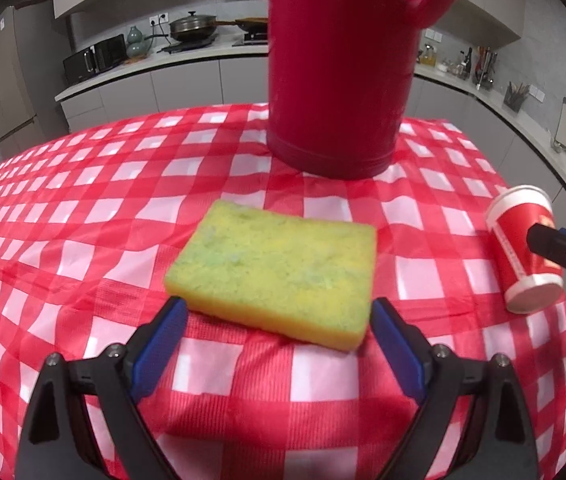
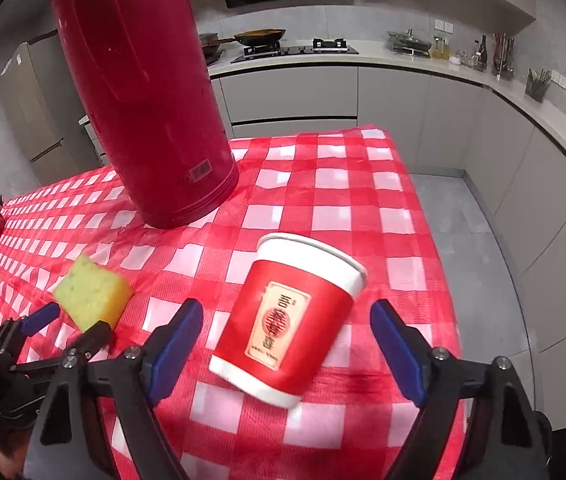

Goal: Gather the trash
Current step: 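Grasp the yellow-green sponge with the left gripper while the right gripper grasps the red paper cup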

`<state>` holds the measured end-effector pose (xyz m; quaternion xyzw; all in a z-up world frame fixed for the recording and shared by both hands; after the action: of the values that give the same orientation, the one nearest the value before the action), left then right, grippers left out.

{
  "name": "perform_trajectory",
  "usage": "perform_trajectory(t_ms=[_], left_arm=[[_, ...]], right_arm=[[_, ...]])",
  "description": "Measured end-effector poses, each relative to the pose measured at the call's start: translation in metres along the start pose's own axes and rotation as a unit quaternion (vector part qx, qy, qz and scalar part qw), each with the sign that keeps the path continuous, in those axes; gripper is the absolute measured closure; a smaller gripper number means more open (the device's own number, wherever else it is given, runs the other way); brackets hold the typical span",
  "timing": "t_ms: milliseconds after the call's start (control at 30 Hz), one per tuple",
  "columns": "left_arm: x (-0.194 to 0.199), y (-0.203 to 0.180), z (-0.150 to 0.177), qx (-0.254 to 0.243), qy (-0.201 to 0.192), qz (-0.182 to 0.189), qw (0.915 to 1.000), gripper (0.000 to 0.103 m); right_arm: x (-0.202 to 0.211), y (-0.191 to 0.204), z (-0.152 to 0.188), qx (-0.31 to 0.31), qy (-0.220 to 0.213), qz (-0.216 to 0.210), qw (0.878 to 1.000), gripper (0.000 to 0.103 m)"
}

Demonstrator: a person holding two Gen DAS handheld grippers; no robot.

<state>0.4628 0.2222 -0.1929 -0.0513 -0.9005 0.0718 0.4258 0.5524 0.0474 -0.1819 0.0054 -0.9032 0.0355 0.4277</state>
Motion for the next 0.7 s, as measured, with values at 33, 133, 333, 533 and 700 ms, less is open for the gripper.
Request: perform_trajectory(t_ms=[33,133,333,533,700], left_arm=[[-0.001,0.001,0.000,0.001,0.002,0.001,1.0000,0.014],[0.000,0.004,0.002,0.012,0.002,0.009,0.9999,0.037],[0.004,0.011,0.000,0.035,-0.008,0.032,0.9988,0.074],[0.018,0.013,-0.003,0.041,-0.033,0.042,0.9977,0.081],[0.031,0.007,-0.005,0.024,-0.044,0.037,0.9981,0.081]], right_arm=[[-0.003,0.002,0.000,0.001,0.004,-0.003,1.000,0.027],[-0.005,0.004,0.000,0.001,0.005,-0.008,1.000,0.036],[-0.004,0.010,0.000,0.010,0.001,-0.017,1.000,0.039],[0.000,0.012,0.002,0.017,-0.007,-0.028,0.999,0.045],[0.010,0.014,0.000,0.021,-0.017,-0.033,0.999,0.047]])
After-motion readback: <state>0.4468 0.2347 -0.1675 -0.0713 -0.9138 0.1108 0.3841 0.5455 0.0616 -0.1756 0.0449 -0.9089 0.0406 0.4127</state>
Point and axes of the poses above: each gripper's, at about its wrist camera, not at the fingertips, and x roughly against the way its jaws point, y to its left, z to its underside, the point moved 7 cm from there along -x, roughly the way its jaws point, and after that the axes turned 11 degrees about z, right-handed, at the moved point
